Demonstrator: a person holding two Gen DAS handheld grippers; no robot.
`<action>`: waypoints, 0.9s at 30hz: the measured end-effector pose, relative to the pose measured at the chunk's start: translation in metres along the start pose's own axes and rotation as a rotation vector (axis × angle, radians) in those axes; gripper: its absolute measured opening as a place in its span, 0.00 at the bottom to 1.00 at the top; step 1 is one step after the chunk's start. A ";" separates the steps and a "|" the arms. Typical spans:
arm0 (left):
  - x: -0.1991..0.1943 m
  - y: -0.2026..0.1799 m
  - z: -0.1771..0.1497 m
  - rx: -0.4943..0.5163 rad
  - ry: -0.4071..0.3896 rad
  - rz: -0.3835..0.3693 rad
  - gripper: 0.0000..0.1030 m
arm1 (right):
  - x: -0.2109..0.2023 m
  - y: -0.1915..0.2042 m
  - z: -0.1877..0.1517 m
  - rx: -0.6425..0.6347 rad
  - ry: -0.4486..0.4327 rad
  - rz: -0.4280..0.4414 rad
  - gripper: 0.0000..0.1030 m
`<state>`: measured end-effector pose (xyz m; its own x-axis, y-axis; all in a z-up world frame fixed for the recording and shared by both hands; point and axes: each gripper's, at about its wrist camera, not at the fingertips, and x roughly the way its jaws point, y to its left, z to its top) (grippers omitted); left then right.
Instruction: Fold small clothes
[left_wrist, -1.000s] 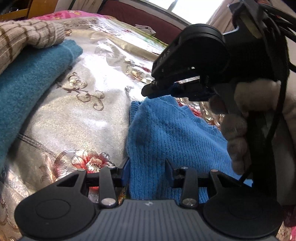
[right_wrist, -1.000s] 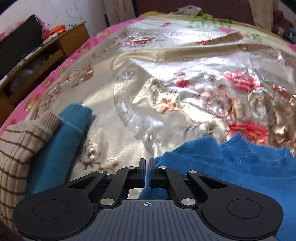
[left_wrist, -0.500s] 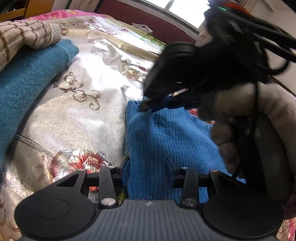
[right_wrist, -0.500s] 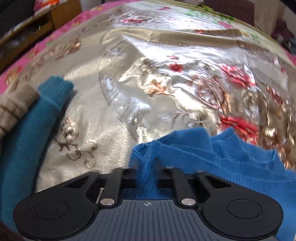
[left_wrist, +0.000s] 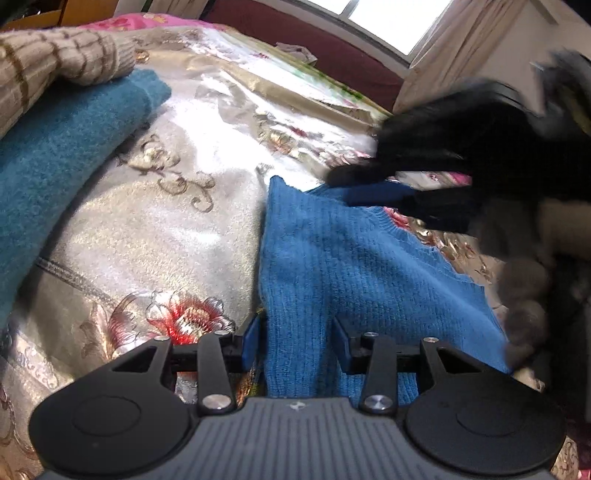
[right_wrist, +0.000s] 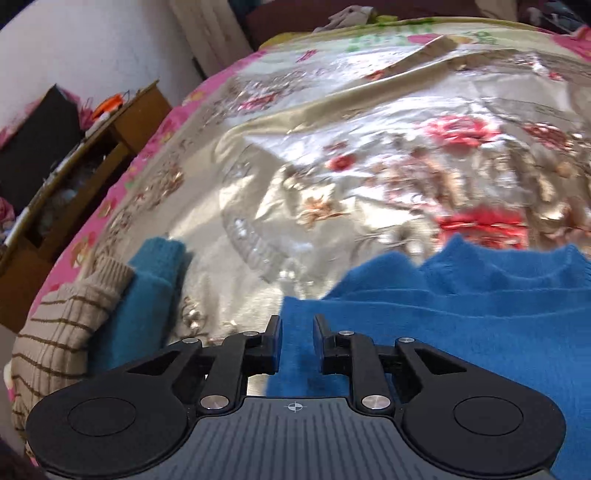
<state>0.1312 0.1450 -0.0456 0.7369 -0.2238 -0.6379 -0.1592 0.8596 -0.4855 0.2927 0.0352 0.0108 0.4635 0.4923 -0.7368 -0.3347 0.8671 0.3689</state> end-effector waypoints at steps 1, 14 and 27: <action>0.002 0.001 0.000 -0.003 0.004 0.001 0.44 | -0.007 -0.007 -0.002 0.006 -0.011 -0.003 0.19; 0.008 -0.010 -0.007 0.072 -0.030 0.041 0.47 | -0.119 -0.174 -0.085 0.238 -0.209 -0.379 0.20; 0.009 -0.030 -0.009 0.173 -0.020 0.125 0.52 | -0.124 -0.224 -0.098 0.303 -0.234 -0.280 0.21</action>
<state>0.1369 0.1130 -0.0420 0.7315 -0.1034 -0.6740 -0.1363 0.9463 -0.2930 0.2299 -0.2278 -0.0361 0.6857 0.2097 -0.6970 0.0681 0.9349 0.3483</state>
